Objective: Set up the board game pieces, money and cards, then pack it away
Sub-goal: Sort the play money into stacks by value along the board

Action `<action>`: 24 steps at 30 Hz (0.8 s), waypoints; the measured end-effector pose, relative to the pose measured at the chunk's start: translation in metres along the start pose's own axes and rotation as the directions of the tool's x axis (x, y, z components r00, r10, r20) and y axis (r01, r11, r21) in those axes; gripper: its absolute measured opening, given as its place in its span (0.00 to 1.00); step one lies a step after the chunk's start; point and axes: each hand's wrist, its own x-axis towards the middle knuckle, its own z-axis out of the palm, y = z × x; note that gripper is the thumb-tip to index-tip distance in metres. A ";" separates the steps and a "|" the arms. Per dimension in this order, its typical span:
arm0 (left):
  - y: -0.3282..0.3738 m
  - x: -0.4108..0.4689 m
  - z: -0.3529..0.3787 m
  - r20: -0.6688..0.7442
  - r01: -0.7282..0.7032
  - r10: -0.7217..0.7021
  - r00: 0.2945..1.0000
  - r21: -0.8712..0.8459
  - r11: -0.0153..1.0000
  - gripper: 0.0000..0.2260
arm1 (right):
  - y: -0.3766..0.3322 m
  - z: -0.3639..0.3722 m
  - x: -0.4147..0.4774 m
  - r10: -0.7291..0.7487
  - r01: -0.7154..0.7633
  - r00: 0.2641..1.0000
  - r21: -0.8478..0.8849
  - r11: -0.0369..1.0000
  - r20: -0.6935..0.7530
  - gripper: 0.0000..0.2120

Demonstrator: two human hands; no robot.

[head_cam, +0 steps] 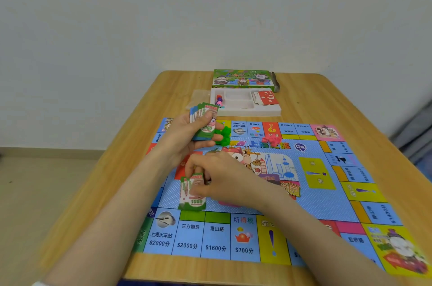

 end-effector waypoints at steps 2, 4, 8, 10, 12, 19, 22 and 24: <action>0.000 0.000 0.000 0.001 0.003 -0.003 1.000 -0.005 1.000 0.06 | 0.001 0.002 0.000 -0.027 0.026 1.000 -0.059 0.998 -0.014 0.12; 0.000 -0.001 0.000 0.002 0.006 -0.006 1.000 -0.008 1.000 0.05 | 0.002 0.004 0.000 -0.037 0.033 0.999 -0.093 0.995 -0.040 0.14; 0.000 0.000 0.000 0.004 0.001 -0.001 1.000 -0.019 1.000 0.05 | 0.002 0.004 -0.003 -0.054 0.050 0.997 -0.069 0.996 -0.052 0.21; 0.000 0.000 -0.001 0.003 -0.004 0.004 1.000 -0.012 1.000 0.06 | -0.002 0.005 -0.007 -0.079 0.079 0.997 -0.052 0.996 0.004 0.25; 0.000 0.001 -0.001 0.003 -0.005 0.005 1.000 -0.008 1.000 0.06 | -0.004 0.007 -0.008 -0.099 0.104 0.994 -0.087 0.991 0.055 0.29; 0.000 0.002 -0.003 0.013 -0.004 0.004 1.000 -0.001 1.000 0.06 | -0.004 0.012 -0.007 -0.147 0.148 0.989 -0.132 0.980 0.017 0.25; -0.001 0.002 -0.003 0.013 -0.005 0.005 1.000 -0.003 1.000 0.07 | -0.001 0.013 -0.007 -0.152 0.150 0.988 -0.133 0.980 -0.005 0.24; -0.001 0.002 -0.003 0.013 -0.003 0.004 1.000 -0.009 1.000 0.06 | -0.001 0.011 -0.006 -0.161 0.152 0.985 -0.126 0.980 -0.066 0.22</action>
